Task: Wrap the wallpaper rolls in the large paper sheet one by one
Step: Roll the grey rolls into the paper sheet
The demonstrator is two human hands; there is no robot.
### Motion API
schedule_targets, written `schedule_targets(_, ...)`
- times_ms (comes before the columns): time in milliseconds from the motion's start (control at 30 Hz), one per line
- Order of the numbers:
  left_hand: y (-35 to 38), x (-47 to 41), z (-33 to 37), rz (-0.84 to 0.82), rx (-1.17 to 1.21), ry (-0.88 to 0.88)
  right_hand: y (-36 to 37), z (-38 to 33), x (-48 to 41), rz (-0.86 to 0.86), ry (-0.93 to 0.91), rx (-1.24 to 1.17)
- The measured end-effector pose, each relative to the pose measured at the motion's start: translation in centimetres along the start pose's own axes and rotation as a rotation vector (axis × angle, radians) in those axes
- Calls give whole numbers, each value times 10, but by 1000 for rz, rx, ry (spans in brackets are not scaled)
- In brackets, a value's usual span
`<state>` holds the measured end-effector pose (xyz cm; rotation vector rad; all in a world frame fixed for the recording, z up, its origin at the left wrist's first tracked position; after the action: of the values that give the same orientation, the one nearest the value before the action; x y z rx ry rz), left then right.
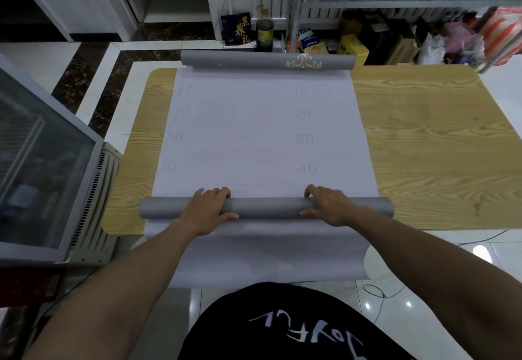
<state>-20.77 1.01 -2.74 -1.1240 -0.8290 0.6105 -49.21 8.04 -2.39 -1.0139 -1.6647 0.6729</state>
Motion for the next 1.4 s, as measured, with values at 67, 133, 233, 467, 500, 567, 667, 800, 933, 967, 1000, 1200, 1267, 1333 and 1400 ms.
schedule_targets(67, 4, -1, -2, -35, -39, 3, 0, 0, 0, -9, -2, 31)
schedule_targets(133, 7, -2, -4, -14, -37, 4, 3, 1, 1, -15, -9, 33)
schedule_targets(233, 6, -2, -4, 15, -41, 24, 10, 3, 0, -25, -16, 75)
schedule_targets(467, 9, 4, -6, -77, 108, -48, 7, 4, -1, -32, -12, 58)
schedule_targets(500, 10, 5, -5, -99, 106, -34, 4, 4, -1, -22, -9, 32)
schedule_targets(567, 12, 4, -5, -116, 83, -1, 0, 2, -1, -21, -12, 38)
schedule_targets(667, 11, 0, -8, -69, 43, 45, -1, 1, -3, -29, -8, 85)
schedule_targets(800, 6, -5, -9, 14, -3, 57, 2, 3, -3, -43, 8, 55)
schedule_targets(933, 6, -3, -6, -14, -7, 41, 4, 3, -3, -44, 7, 70)
schedule_targets(967, 6, -2, -7, -15, 11, 26, 4, 3, -3, -38, 6, 54)
schedule_targets(1000, 6, -2, -8, -13, 47, 6, 3, 3, -2, -30, 7, 33)
schedule_targets(1200, 7, 5, -6, -39, 101, 53, 3, 1, 2, -12, 5, 37)
schedule_targets(1267, 6, 3, -6, -20, 72, 72, 6, 2, 2, -3, -1, 53)
schedule_targets(1333, 5, 0, -5, -10, 50, 78, 10, 3, 2, -3, -25, 98)
schedule_targets(1400, 6, 0, -6, -59, 51, 51, 12, 3, 2, -11, -34, 139)
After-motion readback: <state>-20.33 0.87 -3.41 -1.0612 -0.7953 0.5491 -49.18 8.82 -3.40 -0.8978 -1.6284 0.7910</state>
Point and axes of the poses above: each hand's wrist, its own x-axis away from the middle knuckle, its own y-axis out of the palm, z = x × y, the point moved 6 cm from there along -x, towards the middle knuckle, and after that the axes turned 2 degrees about -x, right-handed, at the moved point
